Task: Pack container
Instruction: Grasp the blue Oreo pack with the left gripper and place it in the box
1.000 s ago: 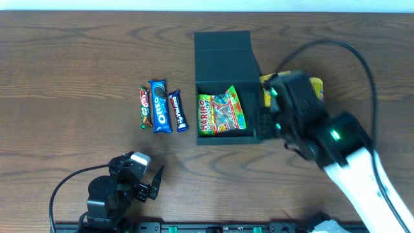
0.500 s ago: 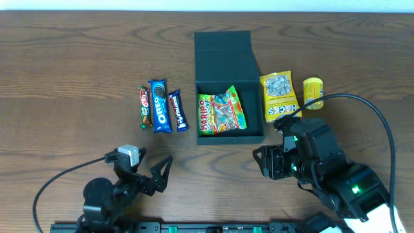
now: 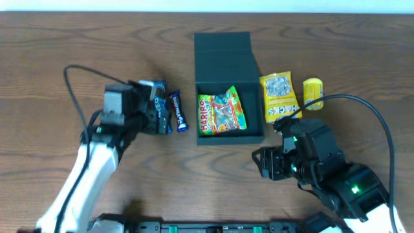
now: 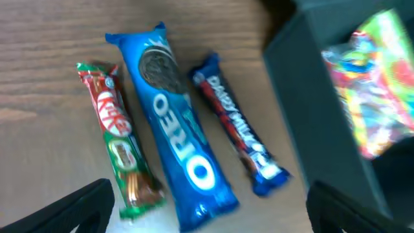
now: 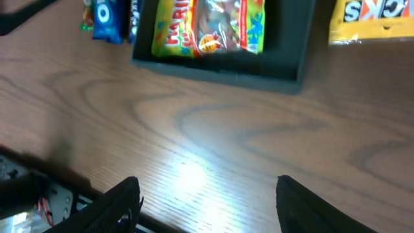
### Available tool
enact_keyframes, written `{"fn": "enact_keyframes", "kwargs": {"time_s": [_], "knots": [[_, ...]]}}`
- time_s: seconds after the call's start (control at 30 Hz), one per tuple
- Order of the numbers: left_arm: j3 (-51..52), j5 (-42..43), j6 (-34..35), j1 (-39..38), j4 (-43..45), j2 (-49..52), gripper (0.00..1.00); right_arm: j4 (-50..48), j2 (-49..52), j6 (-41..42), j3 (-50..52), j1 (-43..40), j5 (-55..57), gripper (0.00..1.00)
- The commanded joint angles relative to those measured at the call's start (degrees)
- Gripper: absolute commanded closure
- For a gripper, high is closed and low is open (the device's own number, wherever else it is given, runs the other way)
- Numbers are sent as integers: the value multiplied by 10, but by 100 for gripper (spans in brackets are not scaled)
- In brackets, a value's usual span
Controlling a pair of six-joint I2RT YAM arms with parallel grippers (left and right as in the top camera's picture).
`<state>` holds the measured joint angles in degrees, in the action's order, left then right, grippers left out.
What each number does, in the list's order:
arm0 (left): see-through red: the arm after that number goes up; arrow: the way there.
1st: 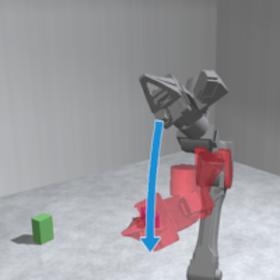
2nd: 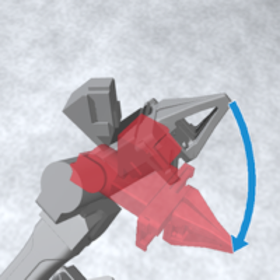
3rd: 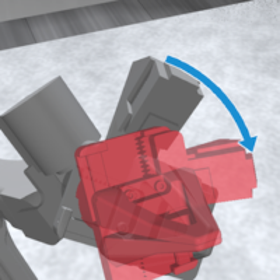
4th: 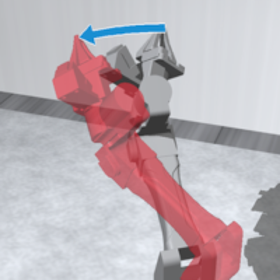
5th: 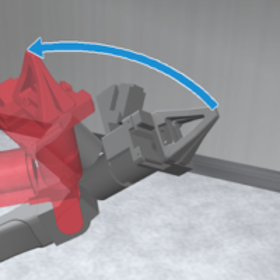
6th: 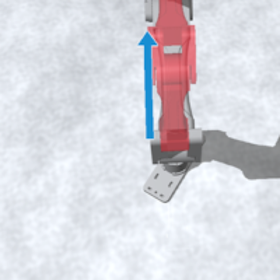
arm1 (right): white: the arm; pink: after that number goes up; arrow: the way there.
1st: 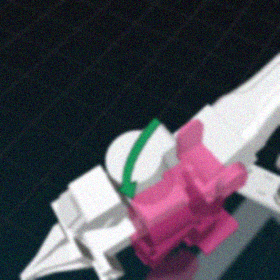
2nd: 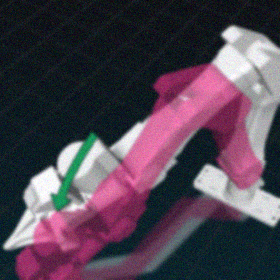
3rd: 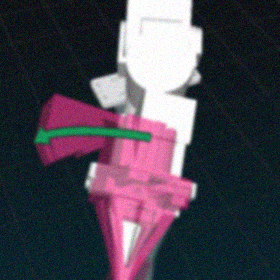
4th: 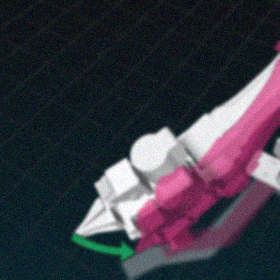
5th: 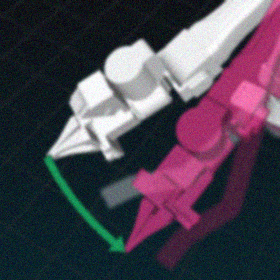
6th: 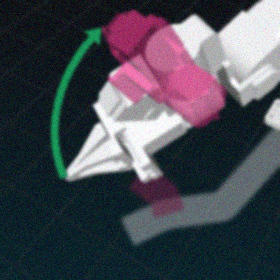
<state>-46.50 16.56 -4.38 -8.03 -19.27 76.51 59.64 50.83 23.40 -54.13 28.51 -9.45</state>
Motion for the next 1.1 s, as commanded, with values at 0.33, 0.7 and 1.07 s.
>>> {"fn": "enact_keyframes", "kwargs": {"time_s": [0.33, 0.7, 1.07], "knots": [[-51, -112, 22, -42, 83, 220, 16, 4, -3, -7, 1, 0, 2, 30], [-79, -110, 46, -44, 59, 216, 69, 4, -3, 3, 1, -39, 33, 29], [-224, -113, 206, -298, 37, 128, 84, 41, -3, -15, 1, -323, 1, 22]]}}
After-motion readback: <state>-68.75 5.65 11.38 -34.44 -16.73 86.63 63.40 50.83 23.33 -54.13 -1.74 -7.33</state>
